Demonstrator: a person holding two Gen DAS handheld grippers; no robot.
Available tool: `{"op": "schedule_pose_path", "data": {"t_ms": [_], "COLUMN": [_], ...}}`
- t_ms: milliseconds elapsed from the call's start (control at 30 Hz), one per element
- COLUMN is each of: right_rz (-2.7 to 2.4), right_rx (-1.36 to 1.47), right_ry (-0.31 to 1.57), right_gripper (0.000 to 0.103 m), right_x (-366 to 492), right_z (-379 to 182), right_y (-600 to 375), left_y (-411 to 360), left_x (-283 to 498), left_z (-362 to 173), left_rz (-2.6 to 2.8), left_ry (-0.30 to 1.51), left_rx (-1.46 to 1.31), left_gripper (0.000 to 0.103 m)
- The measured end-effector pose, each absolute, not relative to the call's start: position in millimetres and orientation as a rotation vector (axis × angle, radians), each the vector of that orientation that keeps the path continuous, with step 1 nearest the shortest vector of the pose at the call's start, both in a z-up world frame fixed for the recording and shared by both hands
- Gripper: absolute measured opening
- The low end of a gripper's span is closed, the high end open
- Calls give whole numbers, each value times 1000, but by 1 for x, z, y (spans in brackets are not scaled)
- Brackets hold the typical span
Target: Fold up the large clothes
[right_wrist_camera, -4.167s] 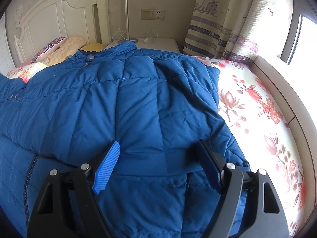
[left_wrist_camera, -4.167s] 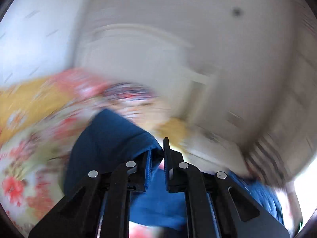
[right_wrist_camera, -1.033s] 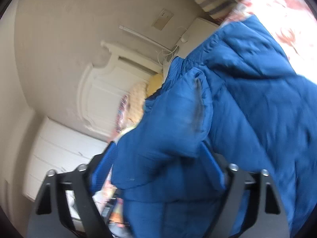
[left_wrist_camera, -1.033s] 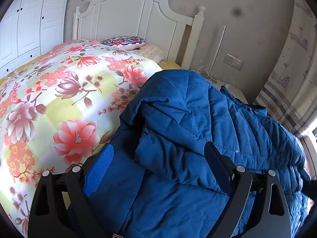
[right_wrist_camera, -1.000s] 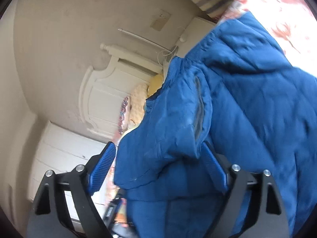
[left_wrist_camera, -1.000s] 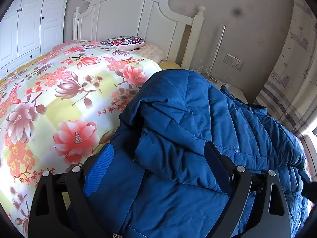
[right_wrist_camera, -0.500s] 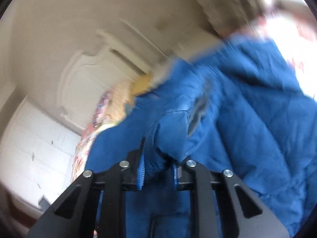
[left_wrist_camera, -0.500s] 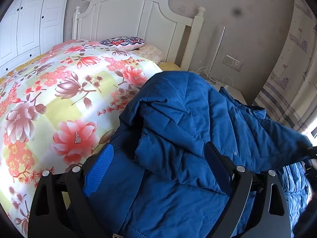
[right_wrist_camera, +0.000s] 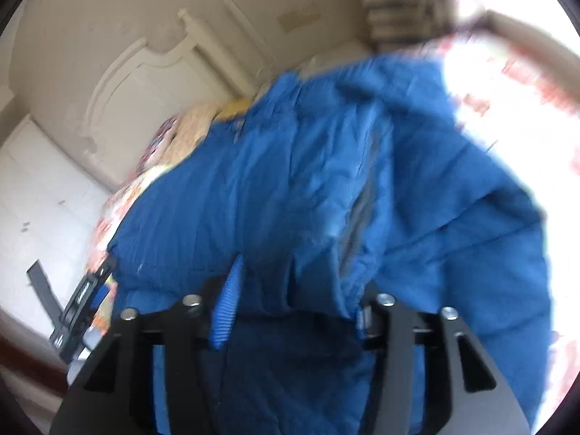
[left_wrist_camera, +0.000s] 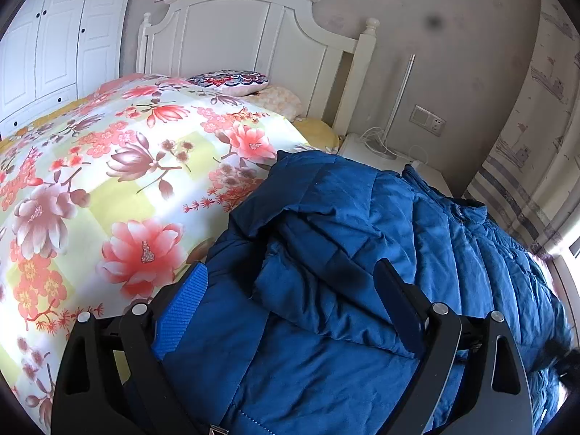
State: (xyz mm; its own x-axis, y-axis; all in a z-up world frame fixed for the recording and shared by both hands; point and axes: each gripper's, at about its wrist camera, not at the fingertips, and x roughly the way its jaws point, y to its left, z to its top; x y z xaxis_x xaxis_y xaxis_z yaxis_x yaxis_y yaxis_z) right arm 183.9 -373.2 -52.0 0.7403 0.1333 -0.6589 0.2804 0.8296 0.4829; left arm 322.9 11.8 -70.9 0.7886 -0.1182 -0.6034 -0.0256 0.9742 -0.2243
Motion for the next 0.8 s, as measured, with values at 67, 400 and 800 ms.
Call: {"op": "schedule_pose_path", "data": {"t_ms": [67,400,800], "right_rz": [-262,-177,-127], "right_rx": [438,-70,8], "right_ry": [600,845,802], "right_gripper": [55,63,65], "right_x": [165,229,227], "right_z": [-17,-60,-73], "right_y": [-361,-289,-305], "left_y": [12,27,-79], "left_x": [323,297,373], "left_z": [-71,-46,-36], "left_rz": [-45,-22,-318], "left_ry": [661,482,811], "left_rx": [-225,-287,27], "left_gripper": [89,89,90]}}
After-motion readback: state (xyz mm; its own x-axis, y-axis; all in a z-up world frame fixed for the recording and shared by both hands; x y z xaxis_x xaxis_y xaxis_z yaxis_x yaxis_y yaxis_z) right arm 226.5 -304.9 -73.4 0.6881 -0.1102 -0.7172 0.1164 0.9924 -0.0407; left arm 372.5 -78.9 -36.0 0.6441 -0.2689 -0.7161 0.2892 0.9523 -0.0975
